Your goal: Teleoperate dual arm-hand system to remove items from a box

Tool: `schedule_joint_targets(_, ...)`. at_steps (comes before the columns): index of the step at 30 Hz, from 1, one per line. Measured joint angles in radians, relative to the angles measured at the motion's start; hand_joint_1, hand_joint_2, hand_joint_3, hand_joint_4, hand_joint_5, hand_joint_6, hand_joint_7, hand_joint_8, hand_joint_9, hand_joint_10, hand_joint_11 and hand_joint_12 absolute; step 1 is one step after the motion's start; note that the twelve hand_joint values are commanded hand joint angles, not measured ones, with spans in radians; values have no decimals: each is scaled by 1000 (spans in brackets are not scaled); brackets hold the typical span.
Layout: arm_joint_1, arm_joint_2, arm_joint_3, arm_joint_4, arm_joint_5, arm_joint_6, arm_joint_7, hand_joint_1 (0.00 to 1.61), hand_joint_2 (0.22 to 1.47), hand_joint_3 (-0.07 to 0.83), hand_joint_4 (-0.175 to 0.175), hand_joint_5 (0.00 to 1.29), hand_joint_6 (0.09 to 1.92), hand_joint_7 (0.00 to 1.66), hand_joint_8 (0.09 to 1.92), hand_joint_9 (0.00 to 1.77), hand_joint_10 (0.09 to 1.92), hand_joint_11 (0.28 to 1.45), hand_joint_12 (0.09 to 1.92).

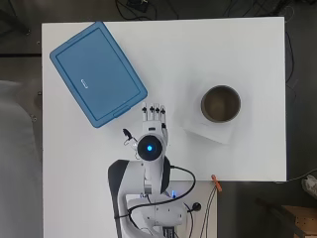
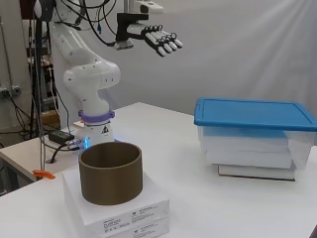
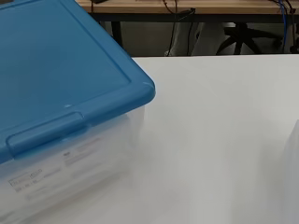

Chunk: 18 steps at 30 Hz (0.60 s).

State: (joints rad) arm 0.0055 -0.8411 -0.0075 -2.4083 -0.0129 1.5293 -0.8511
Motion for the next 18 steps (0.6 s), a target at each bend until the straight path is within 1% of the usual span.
schedule_joint_targets(5,-14,-226,11,-112,-6,-46,62,124,896,2,-3,214,87,280,87,336,87,449,87)
schedule_joint_targets(6,-15,-248,14,-122,-9,-52,69,122,893,0,-1,211,87,269,87,326,87,445,87)
schedule_joint_targets(8,-18,-237,23,-128,-15,-60,76,118,891,-1,5,212,87,228,87,299,87,439,87)
schedule_joint_targets(10,-23,-182,36,-121,-30,-68,74,121,896,2,16,233,87,208,87,281,87,435,87)
schedule_joint_targets(12,-30,-83,46,-100,-69,-70,58,136,909,7,21,252,87,208,87,277,87,433,87)
schedule_joint_targets(16,-37,122,52,-30,-123,-60,4,162,919,8,12,223,87,204,87,279,87,429,87)
schedule_joint_targets(18,-36,219,53,-1,-164,-33,-53,154,915,5,-2,159,87,170,87,271,87,423,87)
